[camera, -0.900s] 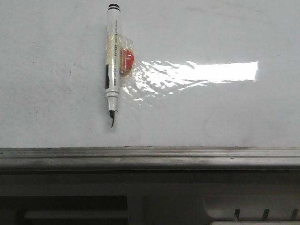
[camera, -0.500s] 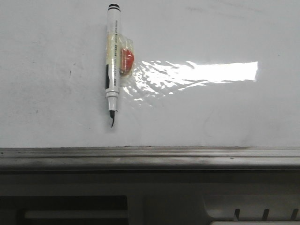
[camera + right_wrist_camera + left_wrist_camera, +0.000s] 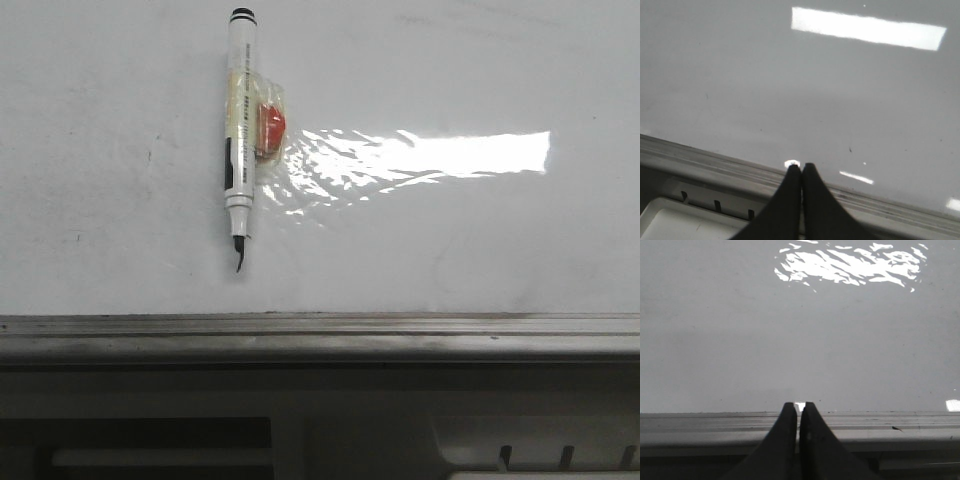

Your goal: Write number 9 on whiteboard

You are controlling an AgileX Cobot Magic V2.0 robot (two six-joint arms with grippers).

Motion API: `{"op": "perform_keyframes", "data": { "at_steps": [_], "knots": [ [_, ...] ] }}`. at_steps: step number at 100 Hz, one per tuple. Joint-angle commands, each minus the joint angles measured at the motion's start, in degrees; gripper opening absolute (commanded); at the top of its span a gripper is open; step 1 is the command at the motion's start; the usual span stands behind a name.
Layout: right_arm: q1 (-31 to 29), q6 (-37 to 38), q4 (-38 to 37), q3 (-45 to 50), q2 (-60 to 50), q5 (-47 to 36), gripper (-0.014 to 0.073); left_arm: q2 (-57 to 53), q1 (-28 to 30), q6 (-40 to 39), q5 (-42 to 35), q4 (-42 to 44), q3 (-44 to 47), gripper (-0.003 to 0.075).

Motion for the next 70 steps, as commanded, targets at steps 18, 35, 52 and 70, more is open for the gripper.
{"op": "perform_keyframes", "data": {
  "at_steps": [18, 35, 52, 70],
  "knots": [
    [-0.4, 0.0, -0.3, 1.6, -0.8, -6.0, -0.0069, -1.5, 0.0, 0.0, -5.4, -1.3, 2.4, -0.0020],
    [-0.4, 0.0, -0.3, 1.6, -0.8, -14.6, -0.0069, -1.5, 0.0, 0.0, -8.1, -15.6, 2.4, -0.0020],
    [-0.4, 0.0, -0.3, 1.6, -0.8, -20.6, -0.0069, -1.5, 0.0, 0.0, -8.9, -21.3, 2.4, -0.0020],
    [-0.4, 0.0, 1.0, 1.6, -0.8, -22.8, -0.0069, -1.5, 0.0, 0.0, -9.2, -21.3, 2.4, -0.0020]
  ]
}}
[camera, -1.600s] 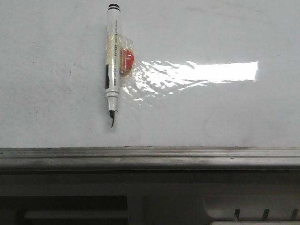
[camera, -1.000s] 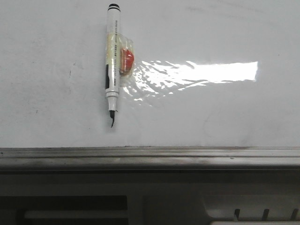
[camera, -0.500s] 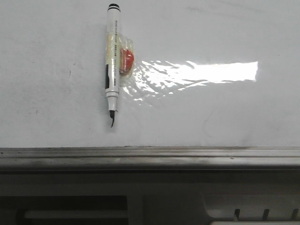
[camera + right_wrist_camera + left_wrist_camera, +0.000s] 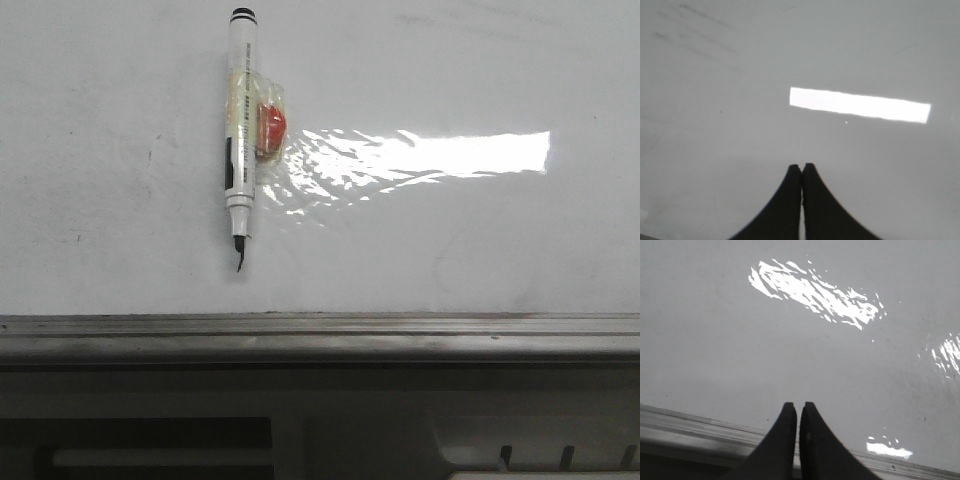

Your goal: Write number 9 on whiteboard

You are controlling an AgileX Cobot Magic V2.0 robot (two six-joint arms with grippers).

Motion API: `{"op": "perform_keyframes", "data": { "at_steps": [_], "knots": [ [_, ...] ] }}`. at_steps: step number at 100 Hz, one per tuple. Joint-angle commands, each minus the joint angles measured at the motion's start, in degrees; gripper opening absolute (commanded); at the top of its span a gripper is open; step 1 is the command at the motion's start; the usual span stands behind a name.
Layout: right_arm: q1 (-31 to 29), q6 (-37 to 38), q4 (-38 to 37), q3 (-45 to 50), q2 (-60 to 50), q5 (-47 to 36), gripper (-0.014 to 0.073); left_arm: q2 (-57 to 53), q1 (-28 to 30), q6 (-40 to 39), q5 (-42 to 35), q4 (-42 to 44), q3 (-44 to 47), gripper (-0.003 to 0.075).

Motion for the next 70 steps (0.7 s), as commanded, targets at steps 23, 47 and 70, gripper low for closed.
{"op": "perform_keyframes", "data": {
  "at_steps": [23, 47, 70],
  "knots": [
    [-0.4, 0.0, 0.5, 1.6, -0.8, -5.9, -0.0069, -1.5, 0.0, 0.0, -4.8, -5.3, 2.4, -0.0020],
    [-0.4, 0.0, 6.5, 1.6, -0.8, -6.2, -0.0069, -1.5, 0.0, 0.0, -7.5, -13.1, 2.4, -0.0020],
    [-0.4, 0.0, 26.8, 1.5, -0.8, -8.5, -0.0069, -1.5, 0.0, 0.0, -13.4, -19.0, 2.4, -0.0020]
  ]
}}
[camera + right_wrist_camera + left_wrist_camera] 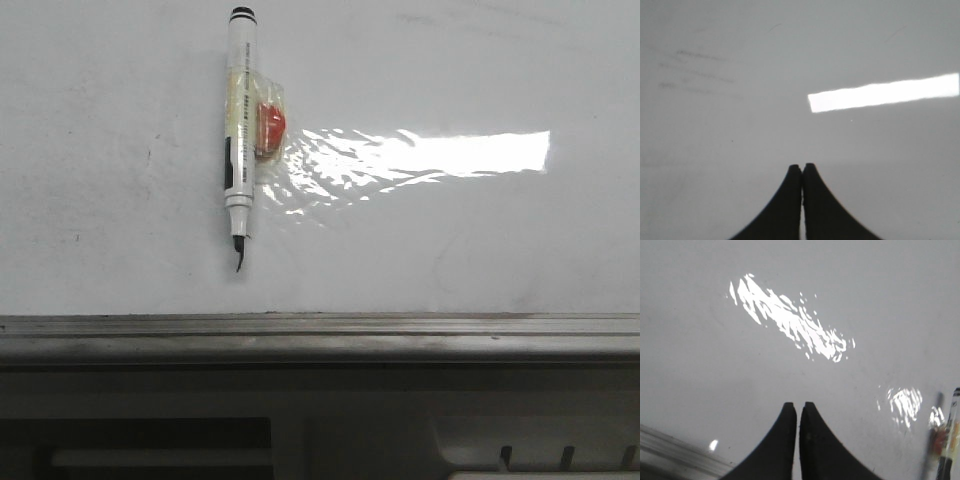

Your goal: Write number 9 on whiteboard

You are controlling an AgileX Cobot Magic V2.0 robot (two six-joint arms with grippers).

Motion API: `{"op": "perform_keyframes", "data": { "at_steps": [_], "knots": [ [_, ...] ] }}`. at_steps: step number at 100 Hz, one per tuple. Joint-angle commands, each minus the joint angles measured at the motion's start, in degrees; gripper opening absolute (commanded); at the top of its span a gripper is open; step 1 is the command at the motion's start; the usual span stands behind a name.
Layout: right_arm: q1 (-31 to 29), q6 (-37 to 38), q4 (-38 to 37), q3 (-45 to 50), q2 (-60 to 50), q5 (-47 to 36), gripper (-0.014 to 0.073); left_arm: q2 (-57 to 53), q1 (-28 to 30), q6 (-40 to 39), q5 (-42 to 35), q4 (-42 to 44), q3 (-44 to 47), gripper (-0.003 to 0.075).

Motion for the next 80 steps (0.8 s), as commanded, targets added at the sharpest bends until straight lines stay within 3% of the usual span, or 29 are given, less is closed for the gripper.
{"op": "perform_keyframes", "data": {
  "at_steps": [1, 14, 21, 32, 39, 51, 61, 80],
  "knots": [
    [-0.4, 0.0, 9.5, 1.5, -0.8, -7.1, -0.0069, -1.5, 0.0, 0.0, -7.1, -4.6, 2.4, -0.0020],
    [-0.4, 0.0, 28.7, 1.4, -0.8, -11.9, -0.0069, -1.5, 0.0, 0.0, -7.6, -5.2, 1.9, -0.0020],
    [-0.4, 0.0, 32.0, 1.4, -0.8, -11.5, -0.0069, -1.4, 0.0, 0.3, -5.8, -4.5, 1.0, -0.0019],
    [-0.4, 0.0, 32.0, -0.2, -0.8, -7.0, -0.0069, 0.4, 0.0, 0.3, -2.4, 0.0, -2.1, -0.0014],
    [-0.4, -0.8, 31.9, -2.1, -0.7, -2.6, -0.0064, 2.6, 0.0, 0.4, -1.7, 3.0, -5.1, 0.0034],
    [-0.4, -1.5, 30.3, -6.1, 0.7, 4.4, -0.0022, 8.1, 0.0, 0.4, 1.9, 11.6, -11.5, 0.0230],
    [-0.4, -1.5, 25.5, -9.7, 3.8, 9.1, 0.0034, 14.4, 0.0, 0.7, 10.0, 16.3, -17.2, 0.0353],
    [-0.4, -1.5, 14.4, -18.1, 13.3, 22.3, 0.0218, 26.8, 0.0, 11.8, 21.5, 13.1, -23.8, 0.0369]
  ]
}}
